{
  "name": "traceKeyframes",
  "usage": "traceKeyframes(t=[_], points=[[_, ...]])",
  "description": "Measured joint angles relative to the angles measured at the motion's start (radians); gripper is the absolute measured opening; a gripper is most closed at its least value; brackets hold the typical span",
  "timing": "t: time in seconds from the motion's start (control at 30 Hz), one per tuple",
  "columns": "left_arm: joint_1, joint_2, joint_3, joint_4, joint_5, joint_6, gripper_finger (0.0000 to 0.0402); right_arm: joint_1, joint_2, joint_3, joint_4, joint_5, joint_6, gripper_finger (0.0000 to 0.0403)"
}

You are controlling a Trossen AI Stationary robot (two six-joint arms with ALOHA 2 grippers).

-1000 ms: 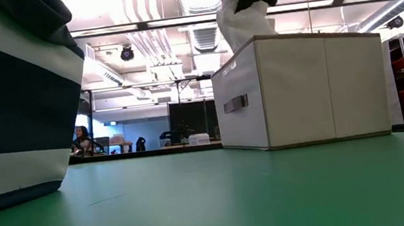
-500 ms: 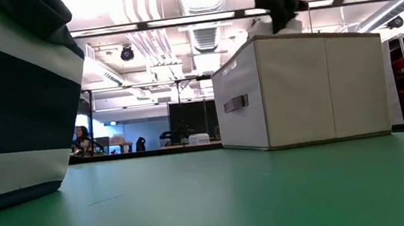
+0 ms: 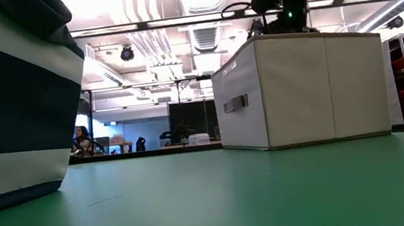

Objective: Sort clothes
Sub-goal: Put the white shirt into the brown laundry organizer

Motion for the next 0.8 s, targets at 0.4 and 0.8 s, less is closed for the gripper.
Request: traceKeyframes(t=[0.4, 0.8], points=[[0.000, 0.011, 0.000, 0.001, -0.001, 0.019, 0.0283, 0.001, 0.000, -0.070, 0.067, -0.069, 0.000, 0.0048], [0.000, 0.011, 0.000, 0.000, -0.001, 0.018, 0.0283, 0.001, 0.000, -0.070, 0.054, -0.117, 0.012, 0.0122]])
